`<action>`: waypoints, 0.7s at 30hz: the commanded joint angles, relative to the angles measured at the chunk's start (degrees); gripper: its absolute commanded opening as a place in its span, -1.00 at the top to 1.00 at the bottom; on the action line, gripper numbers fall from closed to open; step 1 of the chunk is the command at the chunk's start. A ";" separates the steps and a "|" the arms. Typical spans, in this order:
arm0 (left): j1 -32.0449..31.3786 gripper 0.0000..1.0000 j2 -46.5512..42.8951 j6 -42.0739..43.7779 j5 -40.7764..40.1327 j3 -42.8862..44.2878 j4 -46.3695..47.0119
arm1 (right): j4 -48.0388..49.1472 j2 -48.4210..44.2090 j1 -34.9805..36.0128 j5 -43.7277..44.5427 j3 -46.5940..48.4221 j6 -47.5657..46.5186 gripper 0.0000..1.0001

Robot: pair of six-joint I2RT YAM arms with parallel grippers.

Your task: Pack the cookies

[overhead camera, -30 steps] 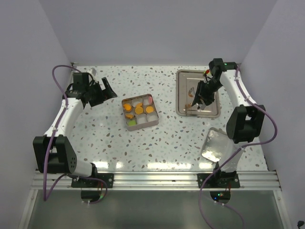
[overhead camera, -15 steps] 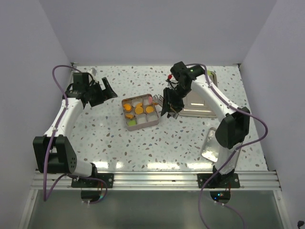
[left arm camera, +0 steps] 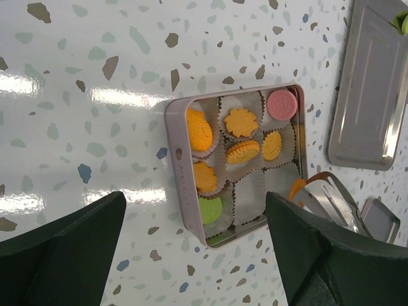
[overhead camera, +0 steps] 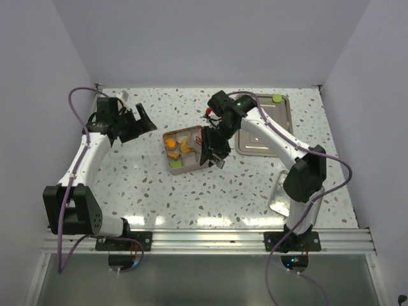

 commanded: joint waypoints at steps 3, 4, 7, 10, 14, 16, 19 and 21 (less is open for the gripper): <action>-0.14 -0.93 -2.31 0.22 1.07 -0.96 2.62 | 1.86 0.91 2.10 -0.64 -0.83 0.99 0.29; -0.05 -0.93 -2.31 0.22 1.07 -0.96 2.71 | 2.56 1.00 2.36 -0.73 -1.27 1.07 0.29; -0.14 -0.93 -2.40 0.13 1.16 -0.87 2.71 | 2.92 1.88 3.07 -0.12 -2.15 1.16 0.29; -0.23 -0.93 -2.40 0.22 1.07 -0.69 2.62 | 3.01 2.67 3.25 0.32 -2.24 0.99 0.29; -0.14 -0.93 -2.57 0.48 0.98 -0.87 2.53 | 2.83 3.28 3.33 1.90 -2.15 0.81 0.24; -0.14 -0.93 -2.66 0.48 0.90 -1.13 2.62 | 2.83 3.63 3.33 2.26 -2.06 0.81 0.21; -0.14 -0.93 -2.75 0.48 0.90 -1.31 2.62 | 2.40 3.81 3.33 2.96 -1.80 0.81 0.14; -0.14 -0.93 -2.75 0.48 0.90 -1.40 2.79 | 2.04 4.16 3.33 3.49 -1.54 0.46 0.11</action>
